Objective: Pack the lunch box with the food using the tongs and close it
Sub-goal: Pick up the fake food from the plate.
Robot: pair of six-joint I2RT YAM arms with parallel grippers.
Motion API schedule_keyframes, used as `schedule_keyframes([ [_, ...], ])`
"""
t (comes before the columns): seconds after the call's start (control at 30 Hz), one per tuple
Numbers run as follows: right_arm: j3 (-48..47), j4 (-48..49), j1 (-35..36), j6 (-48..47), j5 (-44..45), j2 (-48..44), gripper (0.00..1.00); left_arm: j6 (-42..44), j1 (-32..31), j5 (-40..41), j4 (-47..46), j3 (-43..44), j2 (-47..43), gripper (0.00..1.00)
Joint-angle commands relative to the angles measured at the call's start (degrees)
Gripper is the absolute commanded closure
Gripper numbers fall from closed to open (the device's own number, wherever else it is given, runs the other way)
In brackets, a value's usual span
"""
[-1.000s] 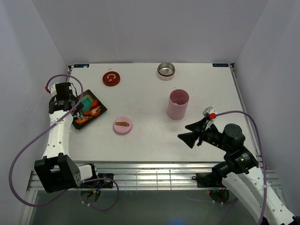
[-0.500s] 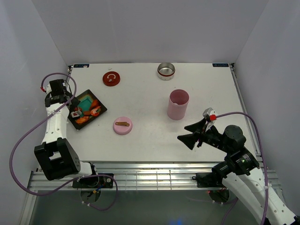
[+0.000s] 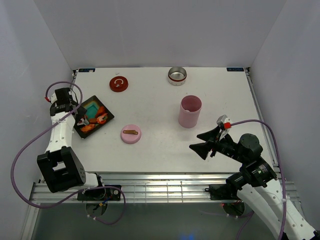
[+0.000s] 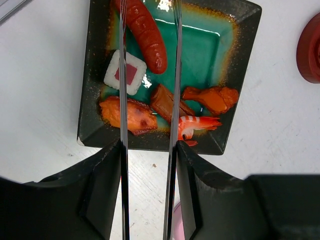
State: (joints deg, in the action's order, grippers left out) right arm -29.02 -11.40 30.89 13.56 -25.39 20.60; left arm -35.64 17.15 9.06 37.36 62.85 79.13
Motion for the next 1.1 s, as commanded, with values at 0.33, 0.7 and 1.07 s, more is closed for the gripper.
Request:
schedule_keyframes([
  [0.33,0.1,3.1,0.7,0.7,0.4,-0.9,0.26,-1.8,0.2,3.2,-2.2,-3.7,-2.4,0.46],
  [0.7,0.2,3.0,0.9,0.5,0.9,-1.0,0.26,-2.2,0.1,-1.3,-5.5,-1.9,2.3,0.46],
  [1.07,0.2,2.9,1.0,0.5,0.9,-1.2,0.26,-2.4,-1.4,-5.0,-5.9,1.4,4.4,0.46],
])
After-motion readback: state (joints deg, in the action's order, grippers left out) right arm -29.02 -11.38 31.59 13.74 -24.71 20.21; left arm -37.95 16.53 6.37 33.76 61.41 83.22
